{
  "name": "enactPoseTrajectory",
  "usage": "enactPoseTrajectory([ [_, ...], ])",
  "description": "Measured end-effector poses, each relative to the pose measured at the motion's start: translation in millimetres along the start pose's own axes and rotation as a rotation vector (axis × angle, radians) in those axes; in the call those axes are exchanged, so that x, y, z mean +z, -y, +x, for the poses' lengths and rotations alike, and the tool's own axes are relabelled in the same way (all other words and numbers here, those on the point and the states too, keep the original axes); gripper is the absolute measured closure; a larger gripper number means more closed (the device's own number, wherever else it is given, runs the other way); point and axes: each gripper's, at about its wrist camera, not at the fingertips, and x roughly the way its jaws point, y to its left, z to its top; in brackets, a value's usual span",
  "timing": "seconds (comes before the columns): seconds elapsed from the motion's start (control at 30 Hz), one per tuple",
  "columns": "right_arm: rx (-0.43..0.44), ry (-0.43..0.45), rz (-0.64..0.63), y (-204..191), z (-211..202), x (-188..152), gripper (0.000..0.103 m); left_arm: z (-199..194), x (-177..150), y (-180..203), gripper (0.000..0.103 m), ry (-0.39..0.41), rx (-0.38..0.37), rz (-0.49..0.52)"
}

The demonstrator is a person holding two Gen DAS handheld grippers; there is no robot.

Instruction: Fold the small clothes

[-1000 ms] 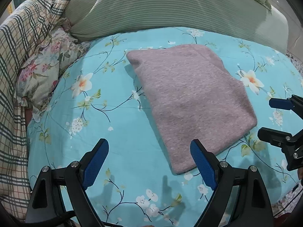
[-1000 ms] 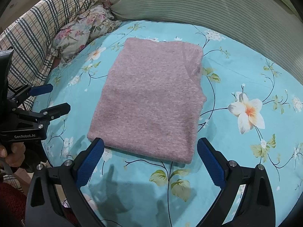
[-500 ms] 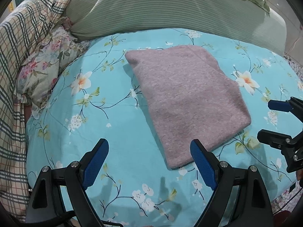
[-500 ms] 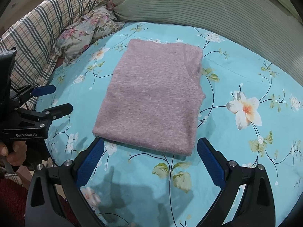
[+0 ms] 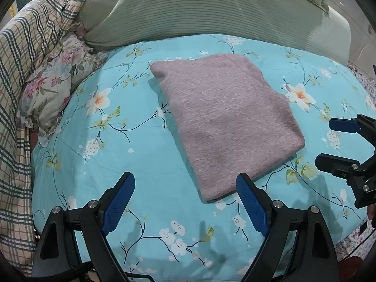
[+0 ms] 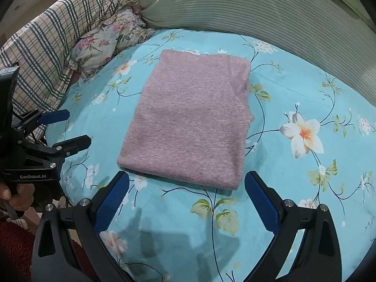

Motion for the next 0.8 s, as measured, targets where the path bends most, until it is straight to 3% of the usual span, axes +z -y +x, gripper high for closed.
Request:
enactPoseTrajectory([
  [0.8,0.002,0.001,0.006,4.2,1.8,4.0,0.004,1.4,1.5,-4.0,0.014,0.006,-0.01,-0.004],
])
